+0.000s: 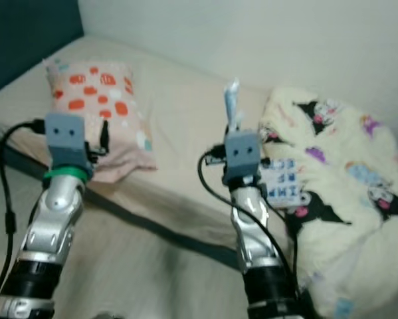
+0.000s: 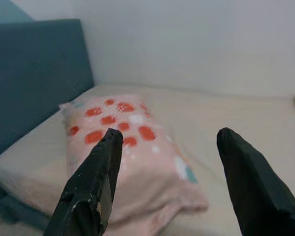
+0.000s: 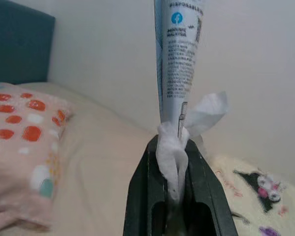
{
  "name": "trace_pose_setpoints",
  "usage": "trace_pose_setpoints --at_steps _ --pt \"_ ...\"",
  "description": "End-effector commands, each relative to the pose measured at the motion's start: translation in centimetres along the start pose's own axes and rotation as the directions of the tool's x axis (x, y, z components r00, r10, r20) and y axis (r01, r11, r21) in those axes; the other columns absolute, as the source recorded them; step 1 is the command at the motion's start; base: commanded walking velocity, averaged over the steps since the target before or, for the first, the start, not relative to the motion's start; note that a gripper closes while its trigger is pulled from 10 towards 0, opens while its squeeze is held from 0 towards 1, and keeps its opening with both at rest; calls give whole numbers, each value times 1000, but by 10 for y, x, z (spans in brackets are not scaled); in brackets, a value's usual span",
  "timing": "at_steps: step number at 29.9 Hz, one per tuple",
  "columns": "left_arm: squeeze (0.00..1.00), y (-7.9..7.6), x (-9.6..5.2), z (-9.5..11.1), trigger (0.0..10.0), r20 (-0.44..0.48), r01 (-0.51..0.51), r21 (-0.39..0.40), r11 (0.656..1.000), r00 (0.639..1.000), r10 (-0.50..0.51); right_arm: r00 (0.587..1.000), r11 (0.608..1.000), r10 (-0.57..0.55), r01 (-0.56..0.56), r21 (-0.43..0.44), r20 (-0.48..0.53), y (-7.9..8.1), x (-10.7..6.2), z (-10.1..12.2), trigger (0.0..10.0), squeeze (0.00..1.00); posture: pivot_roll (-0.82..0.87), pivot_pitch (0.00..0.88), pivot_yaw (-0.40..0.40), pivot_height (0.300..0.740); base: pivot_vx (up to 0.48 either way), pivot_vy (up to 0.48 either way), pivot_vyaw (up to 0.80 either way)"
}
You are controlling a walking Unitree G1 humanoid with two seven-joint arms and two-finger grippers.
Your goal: Clean up the room
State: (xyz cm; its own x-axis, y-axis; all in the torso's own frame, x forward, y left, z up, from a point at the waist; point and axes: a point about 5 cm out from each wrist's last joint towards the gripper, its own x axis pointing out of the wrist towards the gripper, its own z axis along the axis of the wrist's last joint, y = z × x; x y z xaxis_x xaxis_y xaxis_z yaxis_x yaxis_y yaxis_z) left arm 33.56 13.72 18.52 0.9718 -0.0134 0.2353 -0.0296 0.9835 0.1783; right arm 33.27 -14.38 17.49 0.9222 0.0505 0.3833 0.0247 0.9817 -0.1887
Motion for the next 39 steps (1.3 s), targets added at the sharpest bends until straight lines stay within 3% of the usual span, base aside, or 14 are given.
trace_pose_setpoints --at_steps 1,21,29,39 --pt "0 4 -1 -2 10000 -13 -9 6 1000 1000 10 1000 1000 11 -11 14 -2 2 0 -1 10000 0 4 0 -66 730 0 0 788" --pt "0 4 0 -5 10000 -48 8 30 1000 999 -6 990 983 139 -142 113 38 21 -4 4 10000 0 3 0 -44 730 0 0 769" --pt "0 22 -12 -20 10000 -101 -39 87 996 994 47 979 970 193 -200 137 66 28 -5 8 10000 0 2 0 -32 730 0 0 763" --pt "0 23 -16 -24 10000 -105 -48 119 992 993 61 966 955 247 -257 148 81 37 -8 10 10000 0 8 12 -34 730 0 0 758"
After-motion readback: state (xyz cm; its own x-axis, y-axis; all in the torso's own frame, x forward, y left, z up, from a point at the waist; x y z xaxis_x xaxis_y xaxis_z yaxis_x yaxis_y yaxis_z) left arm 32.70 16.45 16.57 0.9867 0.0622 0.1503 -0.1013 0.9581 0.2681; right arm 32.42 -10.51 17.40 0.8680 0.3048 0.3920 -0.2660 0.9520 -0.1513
